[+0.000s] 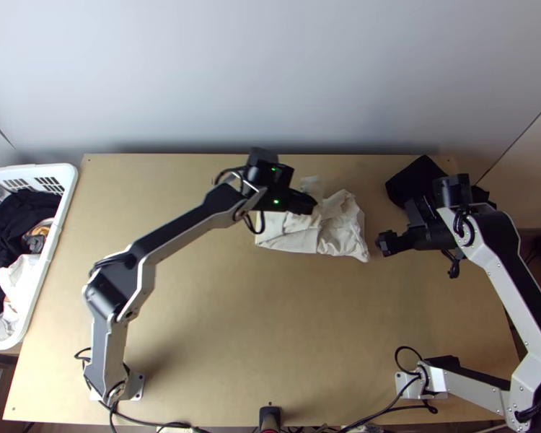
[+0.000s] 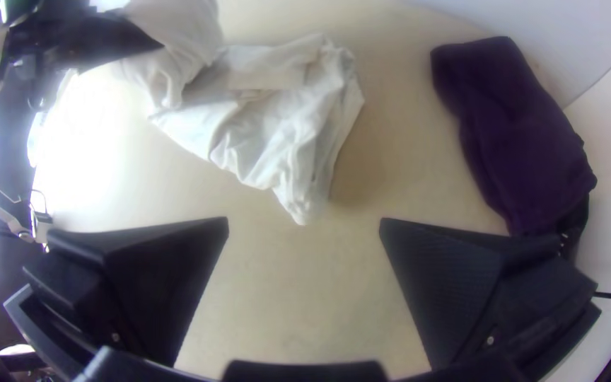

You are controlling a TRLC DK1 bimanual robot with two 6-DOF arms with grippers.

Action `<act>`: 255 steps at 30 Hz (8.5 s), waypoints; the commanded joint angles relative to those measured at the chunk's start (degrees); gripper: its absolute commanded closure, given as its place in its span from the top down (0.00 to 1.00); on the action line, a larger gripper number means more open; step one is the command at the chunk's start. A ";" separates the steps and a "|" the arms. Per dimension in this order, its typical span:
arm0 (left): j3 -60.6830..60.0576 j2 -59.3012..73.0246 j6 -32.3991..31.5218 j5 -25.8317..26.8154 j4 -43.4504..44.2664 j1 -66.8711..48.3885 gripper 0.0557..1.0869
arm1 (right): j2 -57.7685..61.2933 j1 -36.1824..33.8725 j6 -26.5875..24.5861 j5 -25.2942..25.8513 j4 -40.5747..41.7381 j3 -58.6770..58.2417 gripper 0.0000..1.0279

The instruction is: Fold the t-shirt

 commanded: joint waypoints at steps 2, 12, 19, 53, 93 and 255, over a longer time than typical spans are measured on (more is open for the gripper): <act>2.12 8.70 -1.92 -0.42 5.98 -2.61 0.03 | -1.49 -0.57 -0.20 0.05 -1.00 -1.67 0.97; 11.44 18.64 -5.88 -0.69 8.00 -4.81 0.37 | -4.48 -0.92 -0.20 0.23 -2.84 -4.13 0.97; 16.19 9.14 -2.19 0.28 -9.49 -2.52 0.96 | -5.71 -1.09 -0.20 0.32 -1.96 -5.80 0.97; -29.78 -51.68 14.95 -3.32 -41.13 30.79 0.96 | 31.03 1.63 -5.39 -4.69 15.53 4.04 0.97; -38.31 -62.40 17.94 -6.93 -47.46 38.78 0.96 | 18.81 23.87 -36.06 14.03 58.68 -21.36 0.97; -82.69 -118.65 22.51 -7.10 -15.29 79.13 0.96 | -73.91 -21.57 1.91 8.76 47.70 -59.59 0.96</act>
